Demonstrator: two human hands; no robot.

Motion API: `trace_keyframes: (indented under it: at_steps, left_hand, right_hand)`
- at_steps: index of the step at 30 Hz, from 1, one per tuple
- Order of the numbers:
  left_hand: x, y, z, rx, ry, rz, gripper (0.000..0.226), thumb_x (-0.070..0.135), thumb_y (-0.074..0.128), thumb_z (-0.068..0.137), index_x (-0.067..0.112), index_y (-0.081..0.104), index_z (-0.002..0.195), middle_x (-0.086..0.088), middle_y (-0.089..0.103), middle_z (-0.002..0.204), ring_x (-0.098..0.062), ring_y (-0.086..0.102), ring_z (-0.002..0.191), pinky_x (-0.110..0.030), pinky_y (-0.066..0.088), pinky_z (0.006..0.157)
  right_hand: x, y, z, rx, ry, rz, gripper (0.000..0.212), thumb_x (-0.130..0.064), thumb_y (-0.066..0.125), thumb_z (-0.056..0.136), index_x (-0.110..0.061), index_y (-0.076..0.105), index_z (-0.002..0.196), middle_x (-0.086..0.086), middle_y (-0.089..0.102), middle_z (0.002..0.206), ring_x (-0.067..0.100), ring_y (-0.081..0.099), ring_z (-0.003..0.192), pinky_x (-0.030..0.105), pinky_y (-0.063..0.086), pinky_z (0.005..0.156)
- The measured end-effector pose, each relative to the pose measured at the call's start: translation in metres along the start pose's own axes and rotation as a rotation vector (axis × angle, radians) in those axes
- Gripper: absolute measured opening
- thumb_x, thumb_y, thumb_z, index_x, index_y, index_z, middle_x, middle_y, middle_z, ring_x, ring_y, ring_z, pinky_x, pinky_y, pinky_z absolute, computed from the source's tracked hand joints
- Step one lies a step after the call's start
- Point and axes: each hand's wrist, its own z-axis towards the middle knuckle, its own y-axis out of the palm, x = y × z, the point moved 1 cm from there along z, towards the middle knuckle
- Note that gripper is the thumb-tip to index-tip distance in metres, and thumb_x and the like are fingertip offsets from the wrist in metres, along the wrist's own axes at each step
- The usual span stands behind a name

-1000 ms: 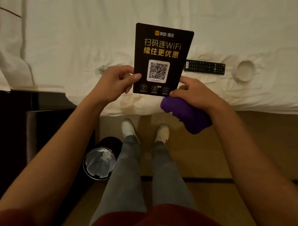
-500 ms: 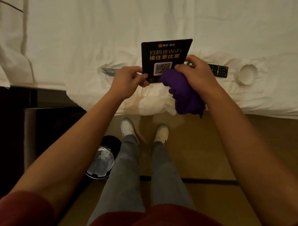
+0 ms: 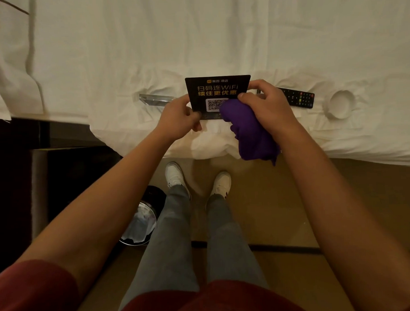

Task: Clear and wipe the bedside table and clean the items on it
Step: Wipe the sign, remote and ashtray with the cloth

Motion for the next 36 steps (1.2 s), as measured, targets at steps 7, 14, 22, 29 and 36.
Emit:
trace_keyframes:
  at_steps: [7,14,22,29,36]
  left_hand:
    - [0.003,-0.011,-0.005,0.044,0.021,-0.062,0.049,0.013,0.064,0.091,0.021,0.052,0.138,-0.002,0.072,0.062,-0.016,0.071,0.059,-0.024,0.055,0.067]
    - [0.003,-0.021,-0.034,0.098,-0.01,-0.055,0.058,0.028,0.066,0.095,0.022,0.044,0.149,-0.001,0.073,0.063,-0.008,0.072,0.068,-0.017,0.049,0.081]
    - [0.021,0.0,-0.081,0.279,-0.007,0.01,0.048,0.03,0.062,0.099,0.02,0.05,0.145,-0.001,0.067,0.059,-0.01,0.066,0.056,-0.023,0.053,0.076]
    - [0.069,0.059,-0.101,0.212,0.135,0.053,0.049,0.033,0.064,0.099,0.022,0.049,0.145,0.006,0.066,0.062,-0.006,0.065,0.061,-0.021,0.054,0.071]
    - [0.101,0.125,-0.045,0.087,0.283,0.109,0.055,0.039,0.066,0.096,0.029,0.047,0.147,0.013,0.064,0.089,-0.004,0.061,0.081,-0.023,0.055,0.077]
  right_hand:
    - [0.004,-0.005,0.0,-0.005,-0.011,0.031,0.026,-0.043,0.069,0.091,-0.037,0.068,0.116,0.009,0.074,0.102,0.02,0.072,0.095,0.039,0.059,0.087]
    - [0.011,-0.031,-0.016,0.032,0.033,0.123,0.027,-0.049,0.072,0.083,-0.04,0.073,0.109,-0.014,0.074,0.102,0.0,0.072,0.089,0.025,0.06,0.076]
    - [0.034,-0.064,-0.036,0.063,0.102,0.36,0.037,-0.055,0.079,0.078,-0.026,0.077,0.101,0.0,0.079,0.101,0.022,0.078,0.09,0.036,0.061,0.069]
    - [0.074,-0.1,-0.052,0.109,0.161,0.534,0.053,-0.048,0.086,0.071,-0.02,0.072,0.113,0.014,0.076,0.114,0.041,0.075,0.099,0.057,0.063,0.08]
    - [0.093,-0.118,-0.046,0.212,0.124,0.408,0.035,-0.045,0.087,0.071,-0.047,0.072,0.103,0.003,0.073,0.115,0.028,0.075,0.098,0.049,0.064,0.085]
